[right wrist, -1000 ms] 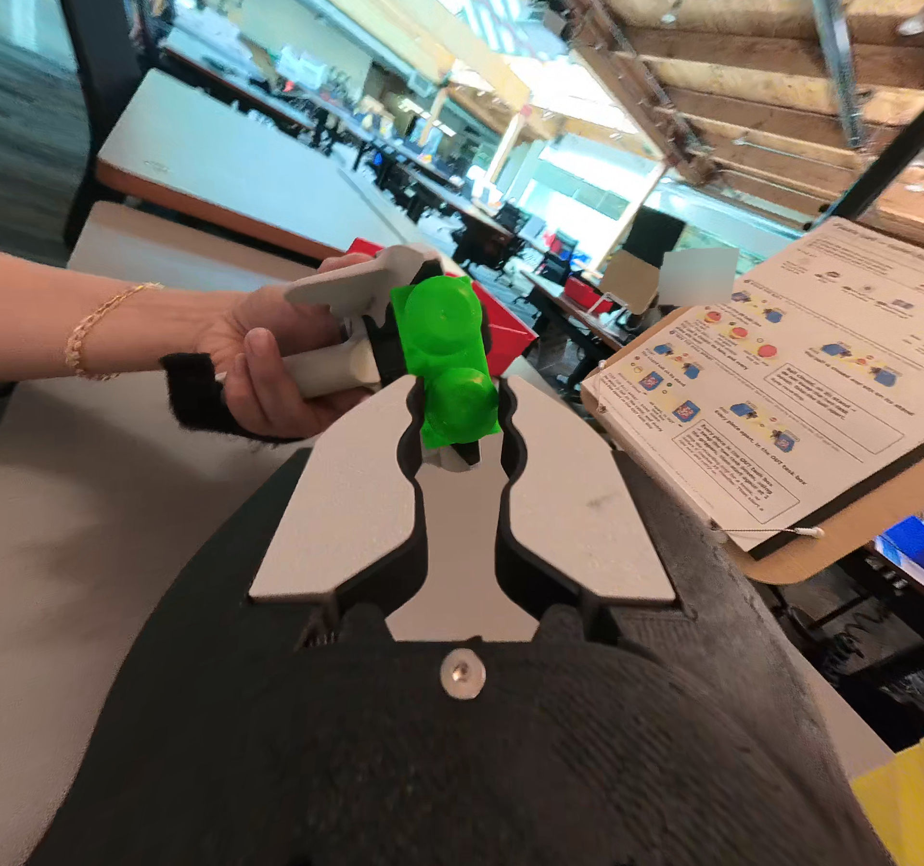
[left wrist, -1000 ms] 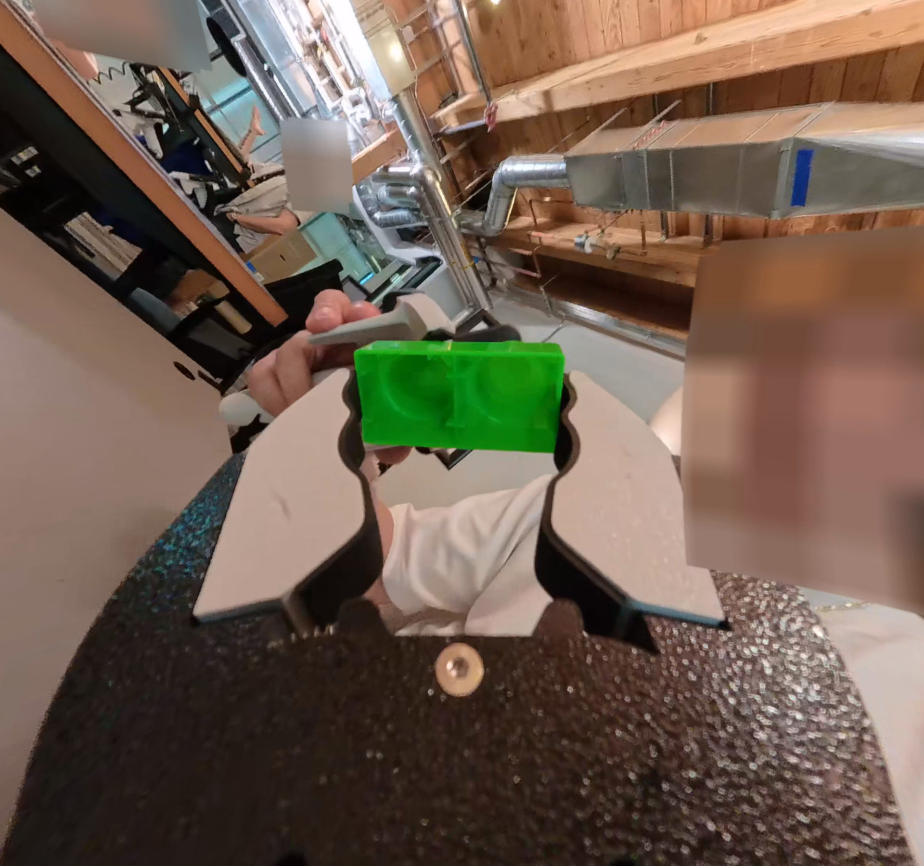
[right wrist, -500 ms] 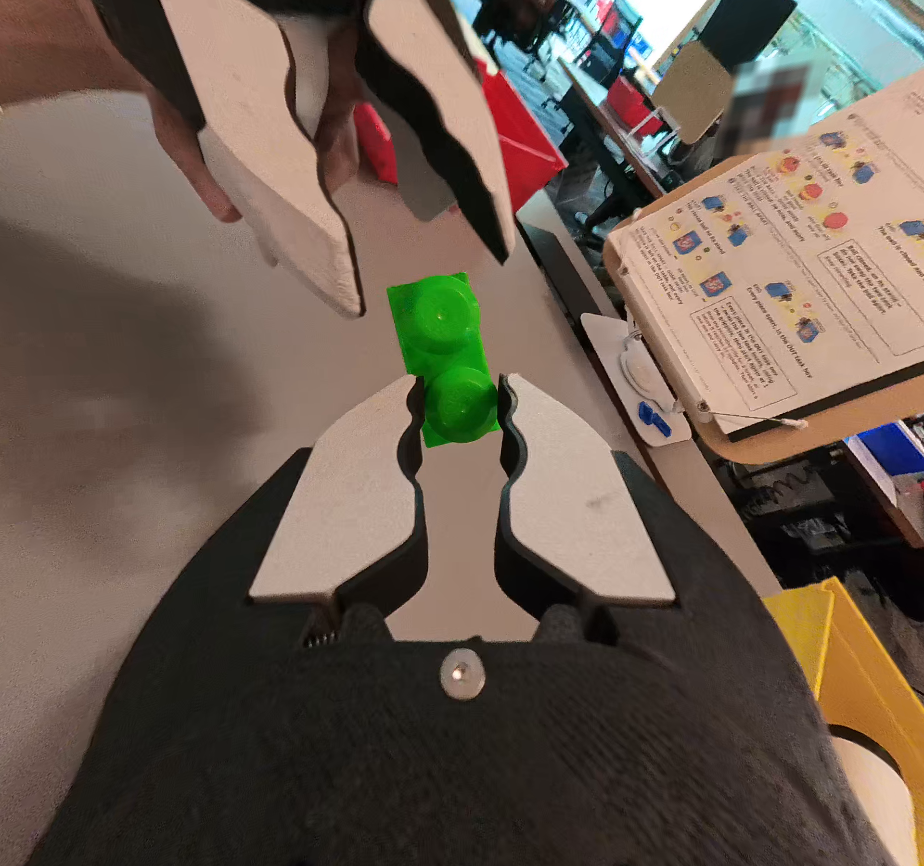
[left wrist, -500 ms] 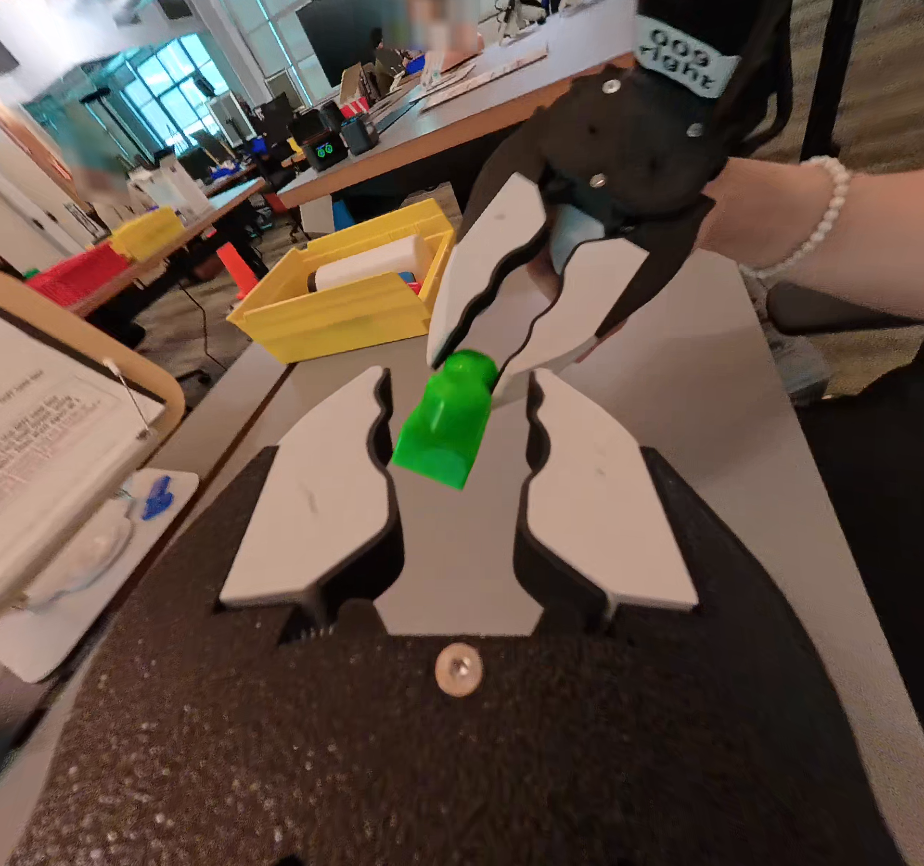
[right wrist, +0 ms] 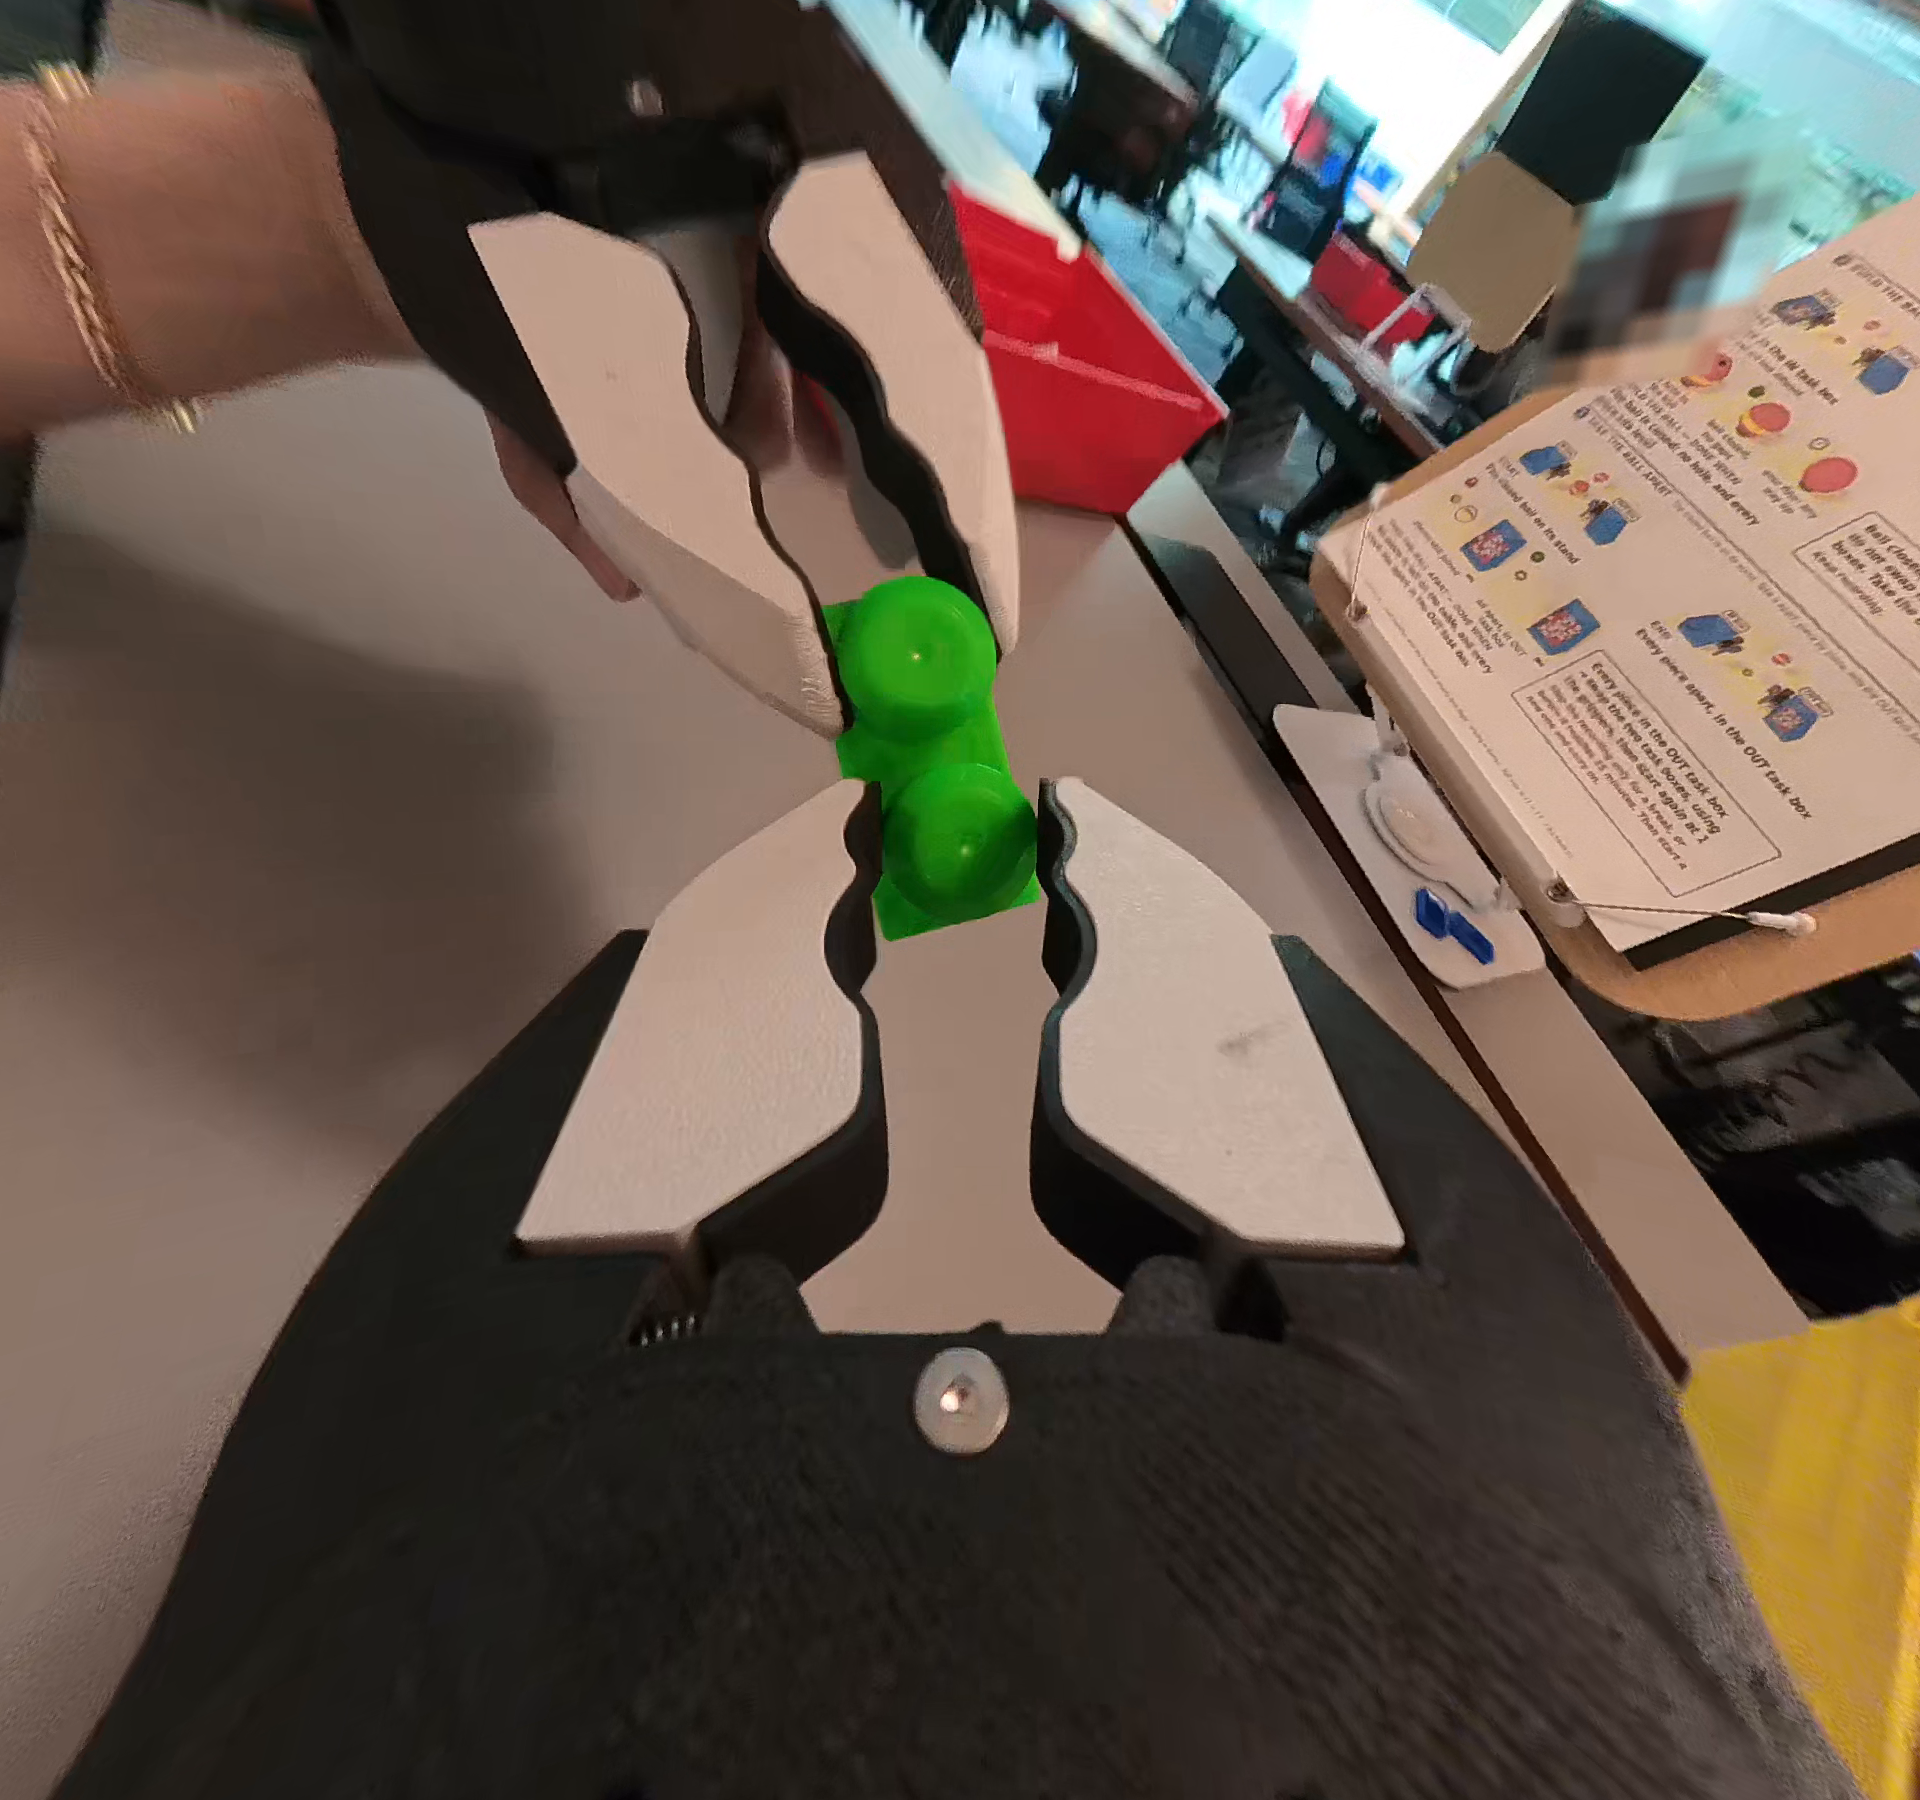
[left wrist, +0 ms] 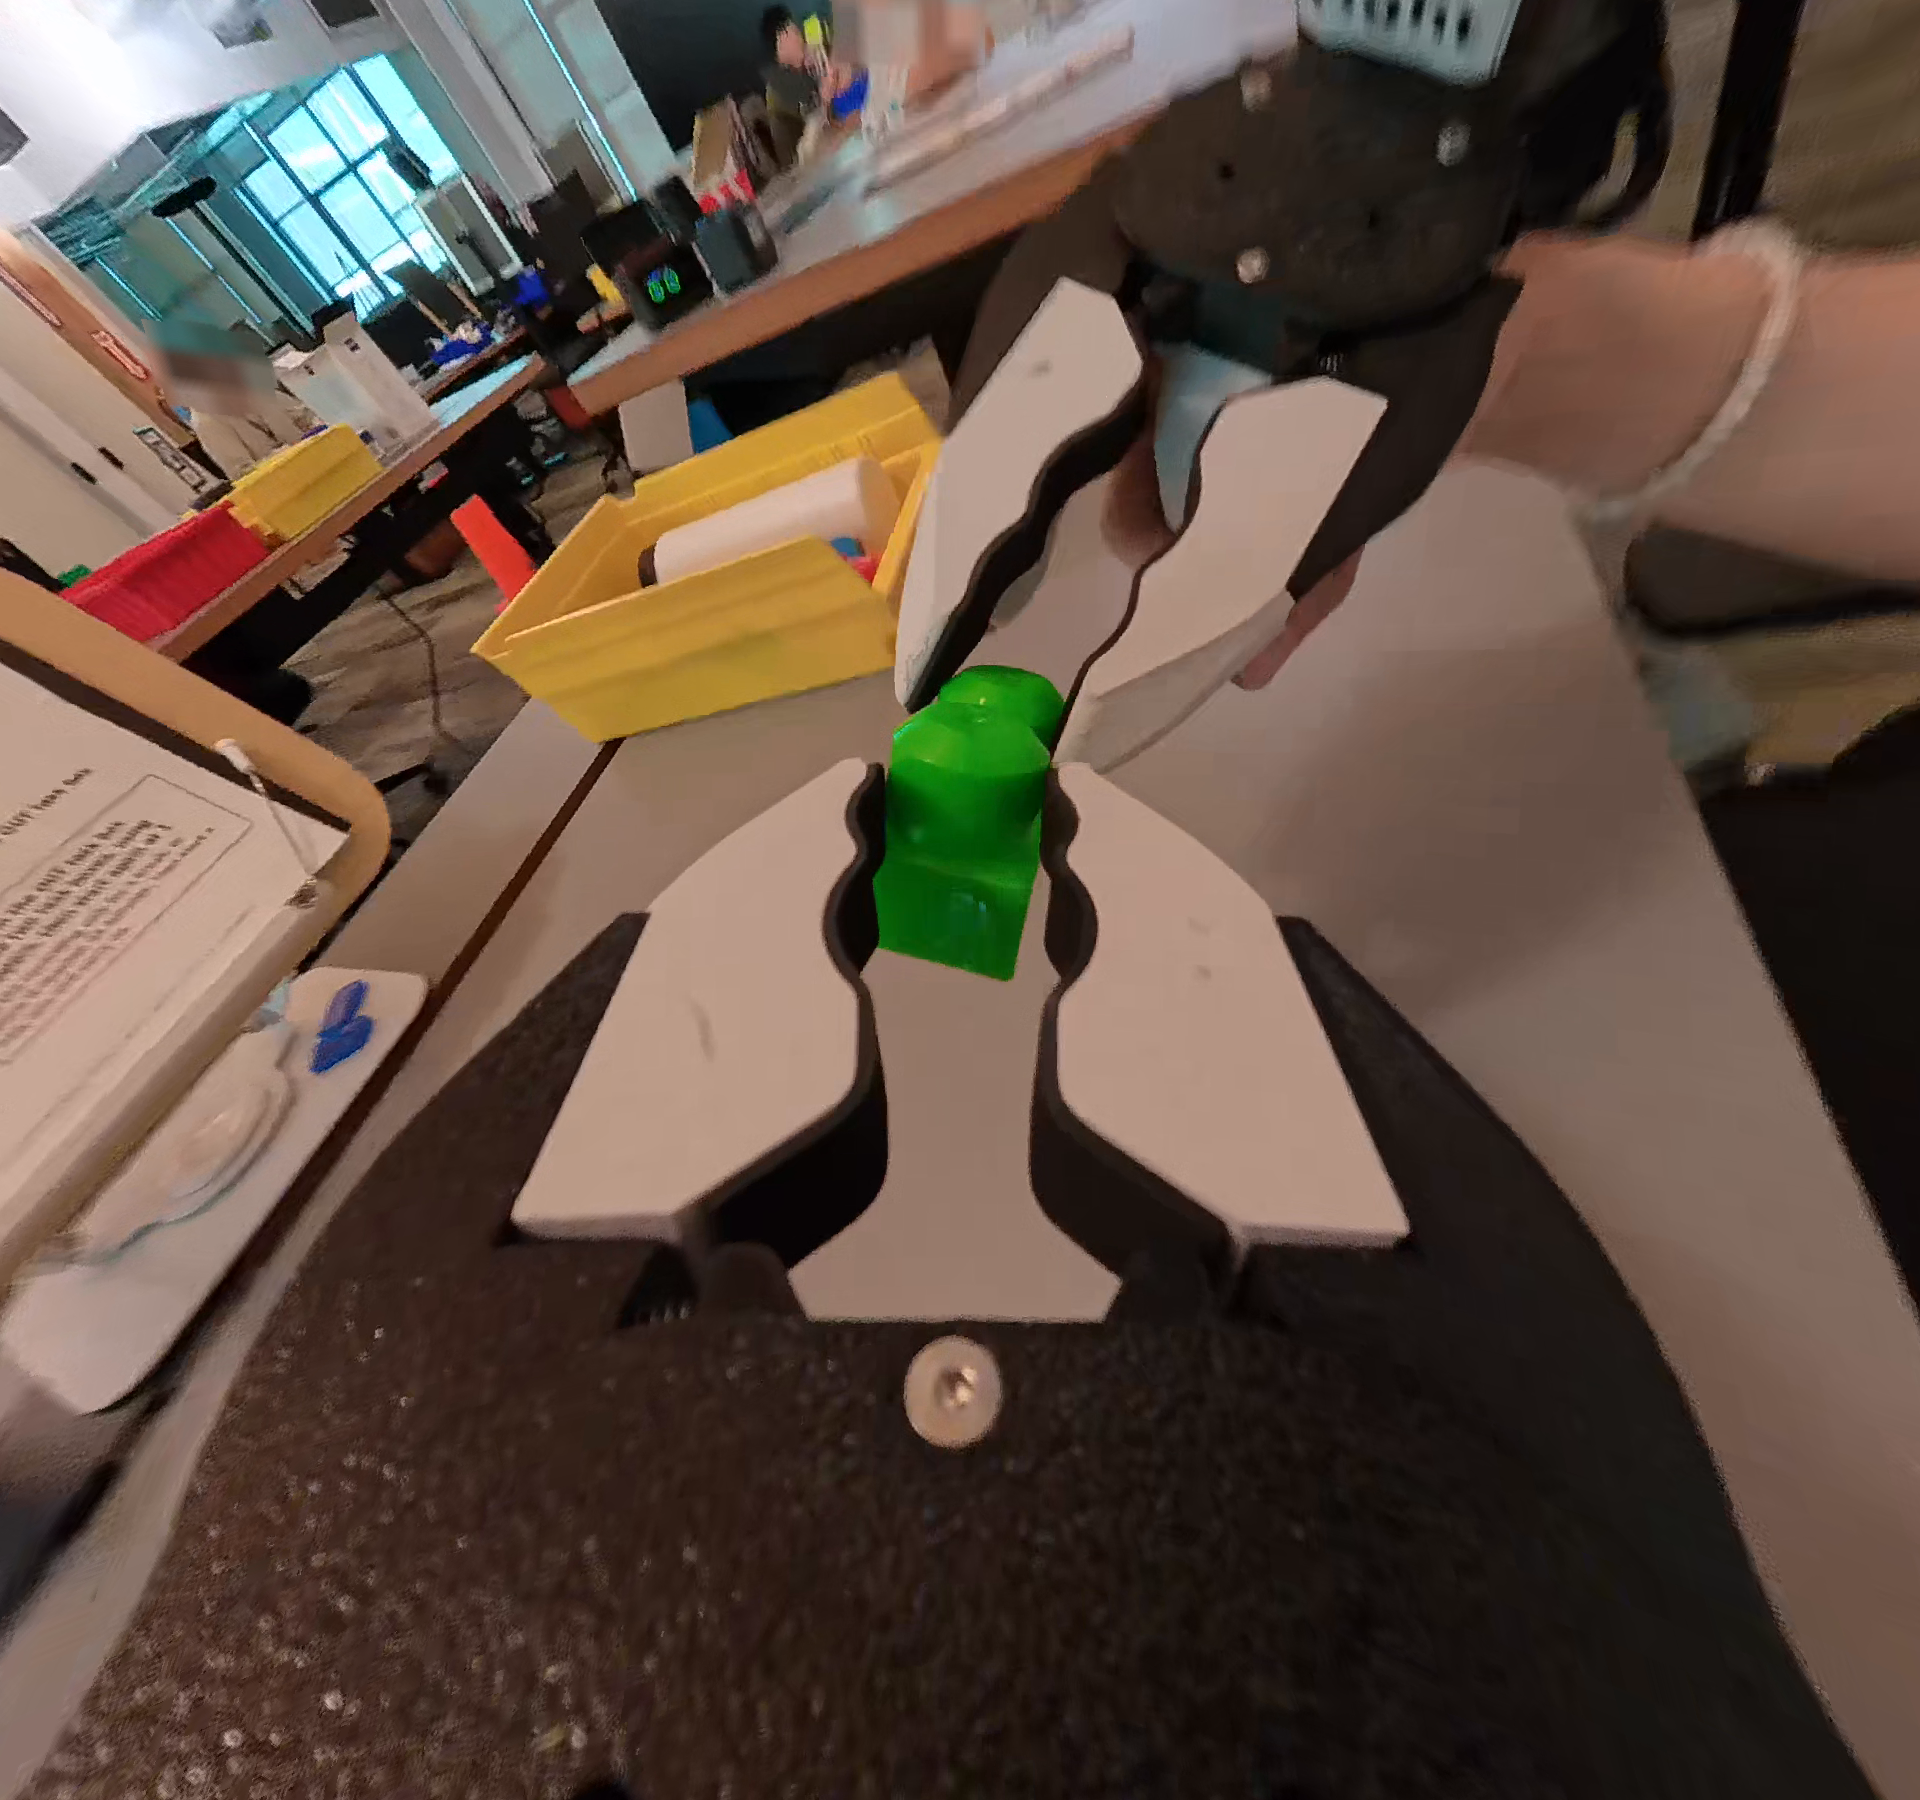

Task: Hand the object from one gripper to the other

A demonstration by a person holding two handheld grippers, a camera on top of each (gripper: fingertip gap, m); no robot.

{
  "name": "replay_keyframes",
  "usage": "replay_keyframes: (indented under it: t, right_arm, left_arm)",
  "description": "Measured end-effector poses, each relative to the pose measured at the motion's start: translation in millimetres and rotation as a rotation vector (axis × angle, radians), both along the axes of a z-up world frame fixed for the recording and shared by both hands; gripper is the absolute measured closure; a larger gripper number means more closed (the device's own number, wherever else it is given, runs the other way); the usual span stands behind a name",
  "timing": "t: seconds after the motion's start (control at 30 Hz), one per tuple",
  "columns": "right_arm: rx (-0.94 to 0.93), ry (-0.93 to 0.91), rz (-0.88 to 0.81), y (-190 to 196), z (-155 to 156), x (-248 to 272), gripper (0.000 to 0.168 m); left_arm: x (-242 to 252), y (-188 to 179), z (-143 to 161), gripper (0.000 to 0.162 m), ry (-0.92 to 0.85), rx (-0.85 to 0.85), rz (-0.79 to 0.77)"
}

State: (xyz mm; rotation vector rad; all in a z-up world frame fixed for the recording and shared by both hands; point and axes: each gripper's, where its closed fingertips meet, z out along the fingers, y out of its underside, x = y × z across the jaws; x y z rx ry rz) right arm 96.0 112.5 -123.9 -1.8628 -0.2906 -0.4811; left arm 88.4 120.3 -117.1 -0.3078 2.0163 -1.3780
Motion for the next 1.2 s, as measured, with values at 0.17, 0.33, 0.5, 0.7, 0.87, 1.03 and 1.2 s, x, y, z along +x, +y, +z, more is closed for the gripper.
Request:
replay_keyframes:
  t: [0.17, 0.33, 0.5, 0.7, 0.87, 1.03, 1.2]
  right_arm:
    - [0.298, 0.213, 0.060, -8, 35, 4, 0.115]
    - [0.415, 0.343, 0.157, -3, 45, -8, 0.116]
    - [0.429, 0.354, 0.157, -1, 46, -8, 0.131]
    - [0.390, 0.386, 0.151, -2, 41, -4, 0.131]
    - [0.460, 0.439, 0.077, -5, 46, 11, 0.131]
    - [0.456, 0.421, 0.132, 0, 47, -2, 0.131]
    - [0.440, 0.378, 0.133, 5, 50, -11, 0.131]
  left_arm:
    - [3, 7, 32, 0.134, 0.131, -0.451, -0.081]
    - [-1, 7, 44, 0.134, 0.245, -0.753, -0.244]
    - [-3, 4, 42, 0.134, 0.290, -0.829, -0.324]
    - [-2, 7, 30, 0.123, 0.259, -0.697, -0.268]
    - [11, 13, 17, 0.109, 0.209, -0.544, -0.117]
    - [1, 3, 23, 0.123, 0.323, -0.667, -0.248]
    - [-5, 7, 22, 0.127, 0.362, -0.716, -0.353]
